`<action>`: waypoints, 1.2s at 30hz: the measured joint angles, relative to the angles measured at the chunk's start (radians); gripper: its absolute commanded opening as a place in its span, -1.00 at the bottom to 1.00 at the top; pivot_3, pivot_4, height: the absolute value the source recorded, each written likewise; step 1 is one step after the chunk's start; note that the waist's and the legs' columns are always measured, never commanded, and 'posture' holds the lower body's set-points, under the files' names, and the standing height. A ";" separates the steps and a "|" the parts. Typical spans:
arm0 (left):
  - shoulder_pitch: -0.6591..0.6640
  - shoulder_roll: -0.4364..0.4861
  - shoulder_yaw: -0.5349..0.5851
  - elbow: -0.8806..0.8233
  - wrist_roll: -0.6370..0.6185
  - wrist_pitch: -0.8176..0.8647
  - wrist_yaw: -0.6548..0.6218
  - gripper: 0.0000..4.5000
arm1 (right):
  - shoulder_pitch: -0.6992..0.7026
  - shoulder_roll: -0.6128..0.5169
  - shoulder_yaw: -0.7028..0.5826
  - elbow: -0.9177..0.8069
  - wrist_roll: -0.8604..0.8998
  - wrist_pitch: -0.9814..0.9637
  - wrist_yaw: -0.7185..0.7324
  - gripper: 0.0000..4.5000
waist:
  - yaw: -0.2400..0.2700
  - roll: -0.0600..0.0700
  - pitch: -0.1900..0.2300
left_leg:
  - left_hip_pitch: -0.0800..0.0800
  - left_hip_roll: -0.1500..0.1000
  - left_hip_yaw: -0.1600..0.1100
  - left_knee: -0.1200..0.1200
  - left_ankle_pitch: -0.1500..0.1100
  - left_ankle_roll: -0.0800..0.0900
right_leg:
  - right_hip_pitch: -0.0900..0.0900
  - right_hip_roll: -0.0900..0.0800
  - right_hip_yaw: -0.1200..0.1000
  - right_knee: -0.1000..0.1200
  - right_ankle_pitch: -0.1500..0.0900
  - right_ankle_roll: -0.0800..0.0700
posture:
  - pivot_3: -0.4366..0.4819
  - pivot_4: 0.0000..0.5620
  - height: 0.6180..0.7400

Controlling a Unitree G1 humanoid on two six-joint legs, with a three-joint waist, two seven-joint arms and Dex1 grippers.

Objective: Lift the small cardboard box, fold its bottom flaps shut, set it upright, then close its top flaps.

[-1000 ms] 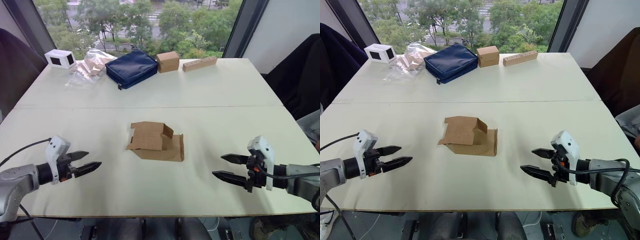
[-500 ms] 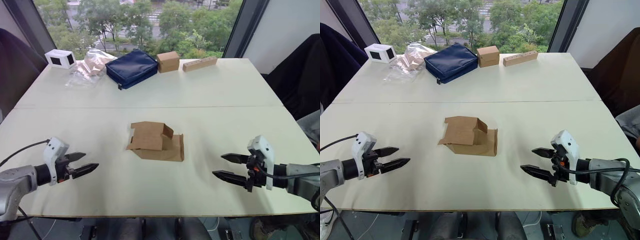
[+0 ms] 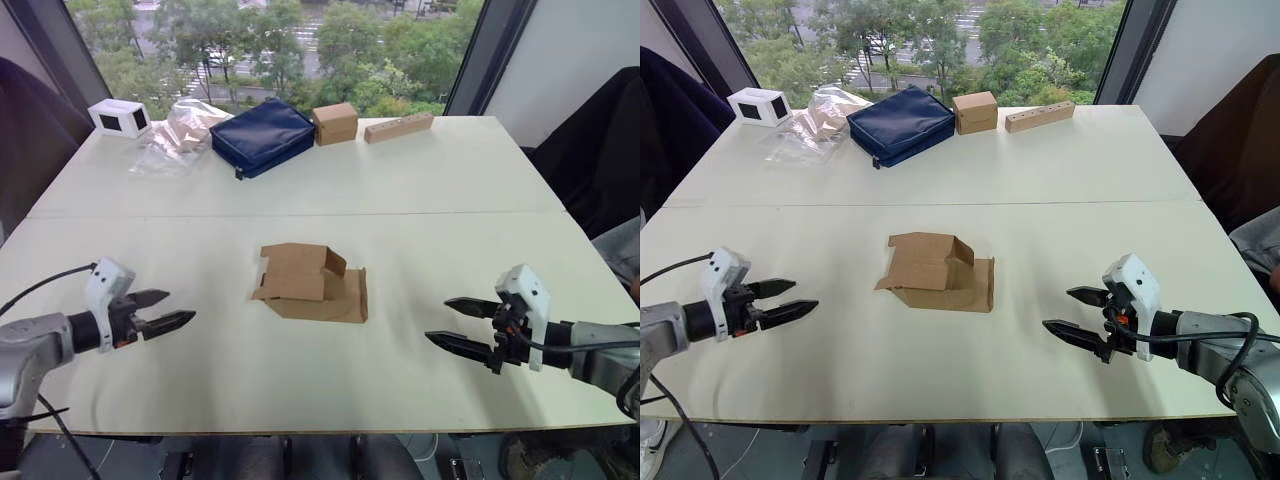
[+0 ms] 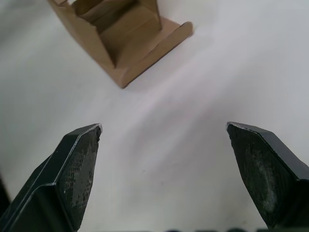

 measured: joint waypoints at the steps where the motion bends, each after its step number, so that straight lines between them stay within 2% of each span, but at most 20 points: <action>1: -0.057 0.001 0.005 0.020 -0.050 0.082 -0.006 0.97 | -0.018 0.004 -0.001 -0.016 0.007 0.001 -0.012 0.92 | 0.000 0.000 0.000 | 0.000 -0.001 0.000 0.000 0.000 0.000 | 0.000 0.000 0.000 0.000 0.000 0.000 | -0.05 -0.47 1.00; 4: -0.231 0.001 0.024 0.055 -0.187 0.283 -0.012 0.97 | -0.129 0.029 0.000 -0.119 0.099 0.031 -0.044 0.92 | -0.006 -0.001 0.000 | 0.000 -0.001 0.000 0.000 0.000 0.000 | 0.000 0.001 -0.001 0.001 0.000 0.000 | -0.05 -0.47 1.00; 8: -0.383 -0.040 0.008 0.138 -0.242 0.460 0.028 0.97 | -0.237 0.009 0.048 -0.199 0.124 0.071 -0.089 0.92 | -0.011 -0.001 0.000 | 0.000 -0.001 0.001 0.000 -0.001 0.001 | -0.001 0.002 0.000 0.001 0.000 0.000 | -0.05 -0.47 1.00; 13: -0.461 -0.112 -0.125 0.276 -0.242 0.656 0.055 0.97 | -0.303 -0.042 0.137 -0.294 0.101 0.101 -0.131 0.92 | -0.008 -0.001 0.000 | 0.000 -0.001 0.001 0.001 0.000 0.001 | -0.001 0.002 0.000 0.001 0.000 0.000 | -0.05 -0.47 1.00; 15: -0.467 -0.143 -0.160 0.296 -0.242 0.685 0.053 0.97 | -0.308 -0.056 0.173 -0.318 0.075 0.105 -0.136 0.92 | -0.006 -0.002 0.001 | -0.001 -0.002 0.000 0.001 0.000 0.001 | -0.002 0.002 0.000 0.001 0.000 0.000 | -0.05 -0.47 1.00; 19: -0.506 -0.208 -0.194 0.356 -0.221 0.678 0.053 0.97 | -0.260 -0.079 0.218 -0.337 0.003 0.104 -0.165 0.92 | -0.002 -0.003 0.000 | -0.001 -0.002 0.000 0.001 0.000 0.000 | -0.002 0.001 0.000 0.001 0.000 0.000 | -0.05 -0.47 1.00; 26: -0.591 -0.274 -0.237 0.472 -0.168 0.602 0.020 0.97 | -0.158 -0.052 0.202 -0.363 -0.025 0.102 -0.205 0.92 | -0.005 -0.003 0.000 | -0.001 -0.002 0.000 0.001 0.000 0.000 | -0.002 0.001 0.000 0.002 0.000 0.000 | -0.05 -0.47 1.00; 36: -0.662 -0.339 -0.318 0.573 -0.093 0.515 -0.069 0.97 | -0.151 -0.049 0.161 -0.367 -0.030 0.103 -0.216 0.92 | -0.003 -0.003 0.000 | -0.001 -0.002 0.000 0.001 0.000 0.000 | -0.002 0.002 0.000 0.001 0.000 0.000 | -0.05 -0.47 1.00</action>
